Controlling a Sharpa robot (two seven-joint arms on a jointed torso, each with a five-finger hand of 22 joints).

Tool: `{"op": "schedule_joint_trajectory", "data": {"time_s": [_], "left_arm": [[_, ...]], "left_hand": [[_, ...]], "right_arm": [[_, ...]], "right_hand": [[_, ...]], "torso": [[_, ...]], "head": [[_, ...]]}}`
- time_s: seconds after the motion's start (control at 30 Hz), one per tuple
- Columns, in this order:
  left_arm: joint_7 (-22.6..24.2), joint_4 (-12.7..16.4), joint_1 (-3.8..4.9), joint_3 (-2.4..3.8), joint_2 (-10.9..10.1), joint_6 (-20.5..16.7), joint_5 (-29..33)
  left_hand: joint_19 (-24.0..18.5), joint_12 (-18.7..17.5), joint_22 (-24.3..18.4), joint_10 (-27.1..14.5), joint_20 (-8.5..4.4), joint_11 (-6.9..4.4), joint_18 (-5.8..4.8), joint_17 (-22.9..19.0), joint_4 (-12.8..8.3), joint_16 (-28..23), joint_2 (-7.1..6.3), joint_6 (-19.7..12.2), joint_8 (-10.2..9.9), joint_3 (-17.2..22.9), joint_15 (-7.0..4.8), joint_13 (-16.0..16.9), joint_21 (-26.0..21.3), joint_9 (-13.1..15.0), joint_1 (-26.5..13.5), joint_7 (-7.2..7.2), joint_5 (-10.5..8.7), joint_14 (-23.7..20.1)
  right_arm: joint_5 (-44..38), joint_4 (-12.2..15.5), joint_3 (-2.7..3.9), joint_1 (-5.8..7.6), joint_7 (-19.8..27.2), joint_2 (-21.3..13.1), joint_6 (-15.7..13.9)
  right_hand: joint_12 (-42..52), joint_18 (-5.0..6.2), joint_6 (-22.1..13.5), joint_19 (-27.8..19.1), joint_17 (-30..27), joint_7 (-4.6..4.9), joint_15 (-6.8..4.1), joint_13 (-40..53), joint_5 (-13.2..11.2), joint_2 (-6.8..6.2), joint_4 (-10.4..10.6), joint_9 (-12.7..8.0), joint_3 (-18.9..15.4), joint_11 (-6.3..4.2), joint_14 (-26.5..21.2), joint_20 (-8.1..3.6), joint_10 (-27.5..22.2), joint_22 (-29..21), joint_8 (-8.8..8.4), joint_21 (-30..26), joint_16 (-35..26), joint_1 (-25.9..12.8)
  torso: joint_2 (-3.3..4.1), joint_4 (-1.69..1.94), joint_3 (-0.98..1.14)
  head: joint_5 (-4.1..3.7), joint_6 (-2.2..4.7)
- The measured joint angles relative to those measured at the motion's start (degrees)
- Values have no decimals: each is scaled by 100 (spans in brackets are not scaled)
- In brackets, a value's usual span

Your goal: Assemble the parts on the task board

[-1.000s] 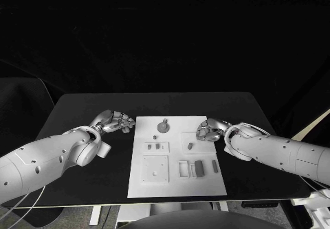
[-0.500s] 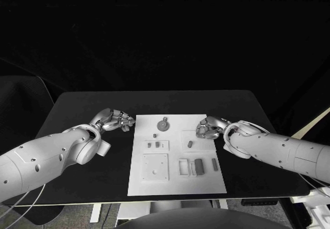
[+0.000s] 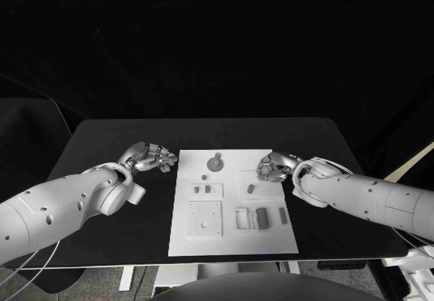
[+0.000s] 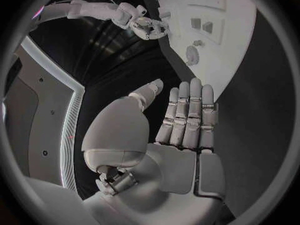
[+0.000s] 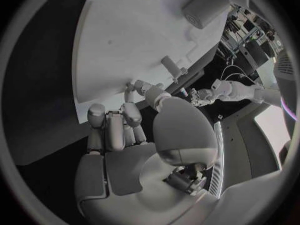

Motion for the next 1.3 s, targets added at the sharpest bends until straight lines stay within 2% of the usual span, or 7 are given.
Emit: {"op": "schedule_joint_trajectory", "data": {"time_s": [0.33, 0.47, 0.77, 0.97, 1.0, 1.03, 1.3], "left_arm": [[-10, 2, 0, 0, -4, 9, 3], [-15, -3, 0, 1, -4, 12, 3], [-22, -10, 0, 1, 0, 19, 4], [-25, -14, 0, 1, 0, 24, 5], [-26, -15, 0, 1, 1, 24, 5], [-26, -16, 0, 1, 2, 25, 5], [-30, -26, 0, 1, 8, 31, 6]], "left_hand": [[-2, -22, 0, -21, 2, 21, -1, 0, 0, -22, 0, 0, 0, 0, 0, 0, -6, -1, 0, 0, 0, 0], [-42, -22, 0, -21, -1, 21, -3, -6, 15, -22, 0, 0, 0, -15, 0, 0, -22, -1, 0, 0, 0, 0], [-42, -22, 0, -21, 0, 21, -4, -5, 15, -22, 0, 0, 0, -15, 0, 0, -22, -1, 0, 0, 0, 0], [-42, -22, 0, -21, 0, 21, -4, -5, 15, -22, 0, 0, 0, -15, 0, 0, -22, -2, 0, 0, 0, 0], [-42, -22, 0, -21, 0, 21, -4, -7, 15, -22, 0, 0, 0, -15, 0, 0, -22, -2, 0, 0, 0, 0], [-42, -22, 0, -21, 0, 21, -4, -10, 15, -24, 0, 0, 0, -15, 0, 0, -22, -2, 0, 0, 0, 0], [-41, -22, 0, -21, 0, 21, -4, -10, 15, -44, 0, 0, 0, -15, 0, 0, -22, -2, 0, 0, 0, 0]], "right_arm": [[-326, -21, 5, -11, 12, 17, -85], [-414, -18, 6, -13, 27, 12, -105], [-528, -12, 4, -19, 58, -11, -131], [-580, -11, 5, -19, 68, -22, -147], [-584, -10, 5, -19, 71, -23, -148], [-588, -9, 6, -19, 73, -26, -148], [-610, -18, 7, -18, 85, -37, -158]], "right_hand": [[0, 0, 34, 0, -10, -5, -2, 0, 0, -23, 0, -1, 0, 2, 2, 0, 1, -2, 16, 0, 0, 22], [0, 0, 42, 0, -87, -1, 10, -12, 0, -98, 0, -9, 0, 2, -35, 0, 1, -10, 14, 0, 0, 98], [0, 0, -37, 0, -201, 78, 20, -27, 0, -173, -32, -42, -32, 0, -145, 0, -2, -24, -58, 0, 0, 172], [0, -1, -45, 0, -210, 86, 20, -28, 0, -204, -32, -42, -32, 0, -145, 0, -2, -25, -87, 0, 0, 203], [0, -1, -45, 0, -226, 86, 28, -35, -162, -232, -47, -42, -85, 0, -183, 0, -3, -37, -87, 0, 0, 257], [0, 0, -45, 0, -228, 86, 21, -36, -222, -233, -53, -42, -104, 0, -190, 0, -3, -41, -87, 0, 0, 279], [0, -1, -45, 0, -227, 86, 21, -36, -249, -233, -53, -44, -104, 1, -191, 0, -3, -41, -86, 0, 0, 279]], "torso": [[3, -3, 0], [4, -3, 1], [4, -4, 1], [8, -4, 1], [9, -4, 1], [10, -4, 0], [13, -3, 0]], "head": [[5, -24], [4, -32], [-3, -36], [-12, -37], [-13, -37], [-14, -37], [-27, -37]]}}
